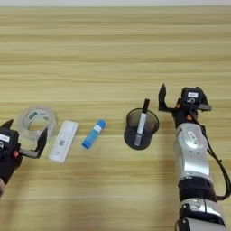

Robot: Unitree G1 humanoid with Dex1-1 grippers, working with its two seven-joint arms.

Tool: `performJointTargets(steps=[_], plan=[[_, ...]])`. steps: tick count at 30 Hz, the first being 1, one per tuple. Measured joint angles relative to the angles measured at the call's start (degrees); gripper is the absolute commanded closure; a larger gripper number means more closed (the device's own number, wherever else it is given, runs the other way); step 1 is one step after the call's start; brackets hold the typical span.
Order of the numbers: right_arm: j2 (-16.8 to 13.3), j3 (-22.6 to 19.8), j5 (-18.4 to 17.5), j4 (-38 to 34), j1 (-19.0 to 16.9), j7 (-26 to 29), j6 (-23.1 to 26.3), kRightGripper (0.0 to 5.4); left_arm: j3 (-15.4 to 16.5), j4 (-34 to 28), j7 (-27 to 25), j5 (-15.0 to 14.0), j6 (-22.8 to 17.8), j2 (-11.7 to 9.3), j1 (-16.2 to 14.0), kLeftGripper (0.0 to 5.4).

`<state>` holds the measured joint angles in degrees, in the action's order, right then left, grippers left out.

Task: Move the objects on the table

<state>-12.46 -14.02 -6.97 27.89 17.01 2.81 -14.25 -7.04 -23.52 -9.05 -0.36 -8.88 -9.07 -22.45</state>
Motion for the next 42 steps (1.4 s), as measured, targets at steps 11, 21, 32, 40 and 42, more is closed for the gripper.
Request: performJointTargets(steps=[11,21,32,40,42], plan=[[0.1,0.0,0.2,0.5,0.6,-1.6,0.0,0.02,-4.5,7.1,-1.3,1.6,-1.7,-0.7,-3.0,0.0],[0.1,-0.1,0.2,1.1,0.6,-2.4,0.0,0.02,-4.2,14.2,-1.2,2.3,-1.1,-0.6,-0.6,0.0],[0.3,0.0,0.2,-0.3,0.6,-2.8,0.0,0.02,-6.1,19.7,-2.5,3.2,-1.5,-0.5,5.2,0.0],[1.4,0.2,0.3,-1.6,0.4,-3.7,0.8,0.02,-8.4,26.1,-2.9,5.2,-0.9,-0.3,9.6,0.0],[1.4,0.2,0.4,-2.3,0.4,-3.8,1.2,0.02,-8.5,27.1,-2.9,5.2,-0.4,-0.1,10.4,0.0]])
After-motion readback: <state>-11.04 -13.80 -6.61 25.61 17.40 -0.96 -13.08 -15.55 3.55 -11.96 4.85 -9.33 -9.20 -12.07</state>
